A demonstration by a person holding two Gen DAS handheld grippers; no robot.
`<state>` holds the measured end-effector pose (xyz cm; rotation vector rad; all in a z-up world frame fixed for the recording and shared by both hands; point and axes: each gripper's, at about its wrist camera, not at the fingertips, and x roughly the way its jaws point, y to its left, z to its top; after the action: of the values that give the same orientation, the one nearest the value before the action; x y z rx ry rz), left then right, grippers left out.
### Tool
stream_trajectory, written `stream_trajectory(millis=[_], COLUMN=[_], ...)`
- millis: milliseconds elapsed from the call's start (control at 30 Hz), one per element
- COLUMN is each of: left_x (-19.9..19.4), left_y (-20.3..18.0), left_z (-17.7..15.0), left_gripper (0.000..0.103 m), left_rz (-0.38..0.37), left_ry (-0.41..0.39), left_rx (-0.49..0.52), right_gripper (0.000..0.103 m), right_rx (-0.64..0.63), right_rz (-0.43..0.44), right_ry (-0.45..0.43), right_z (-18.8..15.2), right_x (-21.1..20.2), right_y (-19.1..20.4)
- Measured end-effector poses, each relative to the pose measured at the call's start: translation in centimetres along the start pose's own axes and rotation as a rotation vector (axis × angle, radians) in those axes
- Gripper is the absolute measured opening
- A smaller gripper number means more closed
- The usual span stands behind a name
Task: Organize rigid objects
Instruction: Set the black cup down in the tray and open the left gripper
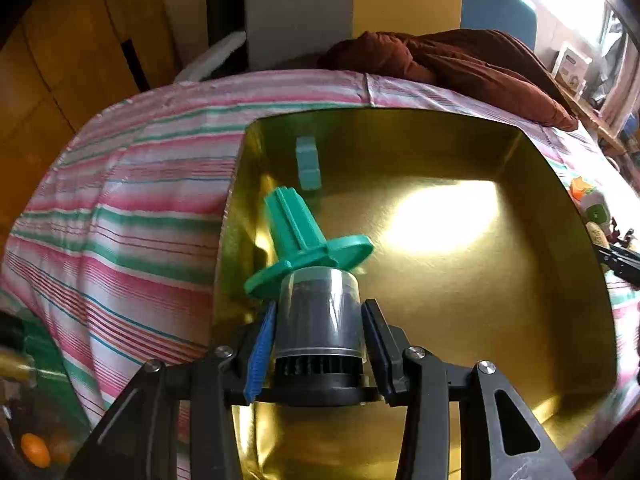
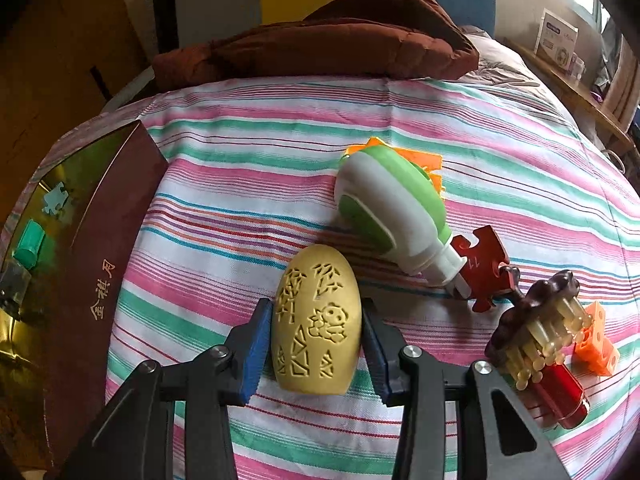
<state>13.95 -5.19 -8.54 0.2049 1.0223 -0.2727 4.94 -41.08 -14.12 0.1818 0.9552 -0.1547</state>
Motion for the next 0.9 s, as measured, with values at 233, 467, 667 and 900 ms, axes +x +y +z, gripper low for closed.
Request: stream_trajectory(millis=[233,467,667,900], left_x=[-2.5,-7.1,-10.2,-11.0], left_y=[0.4,1.1,0.4,0.1], left_z=[-1.0,-3.0,-5.2,-7.3], left_gripper=[0.067,0.068,0.070,0.070], left_rz=[0.032,0.041,0.080,0.092], left_ry=[-0.060,-0.163,-0.235,-0.229], left_rx=[0.001,-0.082,-0.086,-0.096], right_gripper=[0.043,0.043,0.043,0.043], right_rx=[0.012,-0.007,-0.006,-0.012], right_rz=[0.012,-0.004,-0.006,-0.014], right_ry=[0.006,-0.007,-0.021,-0.037], right_z=[0.1,-0.1,-0.4,-0.7], right_x=[0.0,-0.1,-0.2,-0.4], right_y=[-0.2,0.1,0.3,0.4])
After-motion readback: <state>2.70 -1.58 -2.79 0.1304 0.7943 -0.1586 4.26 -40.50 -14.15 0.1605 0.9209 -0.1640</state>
